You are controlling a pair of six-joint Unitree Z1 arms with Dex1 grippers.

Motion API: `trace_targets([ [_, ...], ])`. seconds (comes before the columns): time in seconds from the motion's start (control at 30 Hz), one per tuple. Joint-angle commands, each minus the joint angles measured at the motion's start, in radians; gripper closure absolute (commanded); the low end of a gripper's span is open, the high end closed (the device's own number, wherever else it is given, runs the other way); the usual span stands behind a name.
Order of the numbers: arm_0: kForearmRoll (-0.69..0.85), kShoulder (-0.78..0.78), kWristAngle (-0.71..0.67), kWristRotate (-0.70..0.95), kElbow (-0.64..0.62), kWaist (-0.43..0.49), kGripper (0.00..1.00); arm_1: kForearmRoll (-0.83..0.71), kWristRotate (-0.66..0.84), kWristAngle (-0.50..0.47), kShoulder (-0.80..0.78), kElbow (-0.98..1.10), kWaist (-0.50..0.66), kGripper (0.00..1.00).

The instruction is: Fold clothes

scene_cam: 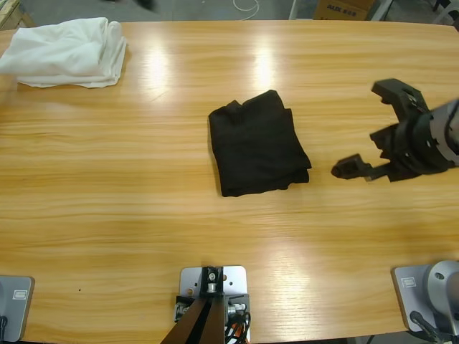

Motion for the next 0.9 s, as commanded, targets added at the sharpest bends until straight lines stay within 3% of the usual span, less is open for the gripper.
trace_targets([
  [0.03, 0.019, 0.072, 0.074, -0.121, -0.030, 0.264, 0.004, 0.039, -0.006, 0.043, 0.122, -0.050, -0.011, 0.000],
  [0.27, 0.064, 0.223, 0.111, -0.120, -0.086, 0.361, 0.004, 0.035, -0.006, 0.045, 0.153, -0.045, -0.011, 0.000],
  [0.5, 0.104, 0.364, 0.108, -0.115, -0.233, 0.357, 0.005, 0.032, -0.008, 0.047, 0.182, -0.048, -0.013, 0.000],
  [0.9, 0.246, 0.537, 0.109, -0.087, -0.262, 0.343, 0.004, 0.024, -0.041, 0.058, 0.265, -0.103, -0.057, 0.000],
])
